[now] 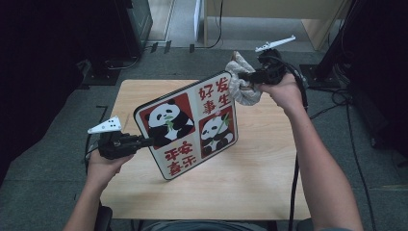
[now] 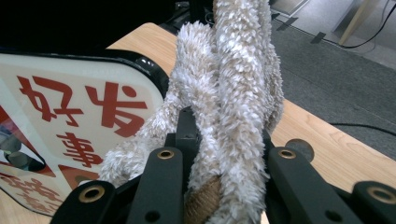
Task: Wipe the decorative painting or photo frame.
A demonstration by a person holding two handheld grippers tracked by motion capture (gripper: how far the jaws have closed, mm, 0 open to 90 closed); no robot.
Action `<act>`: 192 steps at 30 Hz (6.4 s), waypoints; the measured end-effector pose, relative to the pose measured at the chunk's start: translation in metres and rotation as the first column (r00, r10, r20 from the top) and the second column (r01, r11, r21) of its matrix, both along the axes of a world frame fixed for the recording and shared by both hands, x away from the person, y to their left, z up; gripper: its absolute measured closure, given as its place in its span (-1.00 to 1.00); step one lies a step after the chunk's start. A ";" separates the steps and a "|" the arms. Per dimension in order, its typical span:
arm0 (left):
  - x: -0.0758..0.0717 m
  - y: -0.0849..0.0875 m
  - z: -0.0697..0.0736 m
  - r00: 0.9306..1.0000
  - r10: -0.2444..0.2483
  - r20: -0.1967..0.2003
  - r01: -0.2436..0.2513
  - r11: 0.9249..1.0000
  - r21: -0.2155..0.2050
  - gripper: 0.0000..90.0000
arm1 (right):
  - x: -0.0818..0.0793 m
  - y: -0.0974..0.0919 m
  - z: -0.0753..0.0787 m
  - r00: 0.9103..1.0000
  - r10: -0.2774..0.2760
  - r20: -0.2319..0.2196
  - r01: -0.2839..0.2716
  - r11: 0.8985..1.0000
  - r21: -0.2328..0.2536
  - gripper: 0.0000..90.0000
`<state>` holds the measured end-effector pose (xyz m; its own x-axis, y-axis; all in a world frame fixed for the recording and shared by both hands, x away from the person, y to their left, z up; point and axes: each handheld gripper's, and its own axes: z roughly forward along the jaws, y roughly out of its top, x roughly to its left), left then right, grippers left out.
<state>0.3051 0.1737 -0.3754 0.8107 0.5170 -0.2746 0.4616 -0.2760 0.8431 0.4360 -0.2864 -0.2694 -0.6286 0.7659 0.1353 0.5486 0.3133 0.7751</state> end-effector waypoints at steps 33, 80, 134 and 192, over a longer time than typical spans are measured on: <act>0.001 0.000 -0.001 1.000 -0.004 -0.009 0.004 1.000 -0.005 0.74 | -0.015 -0.007 -0.043 1.000 -0.005 0.006 0.005 1.000 0.018 0.66; 0.000 -0.001 -0.001 1.000 -0.002 -0.008 0.002 1.000 0.000 0.74 | -0.040 -0.013 -0.112 0.998 -0.059 -0.017 0.059 0.997 0.039 0.66; -0.002 -0.003 -0.003 1.000 -0.001 -0.007 0.001 1.000 -0.001 0.74 | -0.066 -0.021 -0.197 0.982 -0.132 -0.131 0.141 0.988 0.058 0.66; -0.001 -0.002 -0.004 1.000 0.008 -0.014 -0.007 1.000 0.017 0.68 | -0.048 -0.096 -0.199 0.933 -0.355 -0.059 0.355 0.935 -0.011 0.60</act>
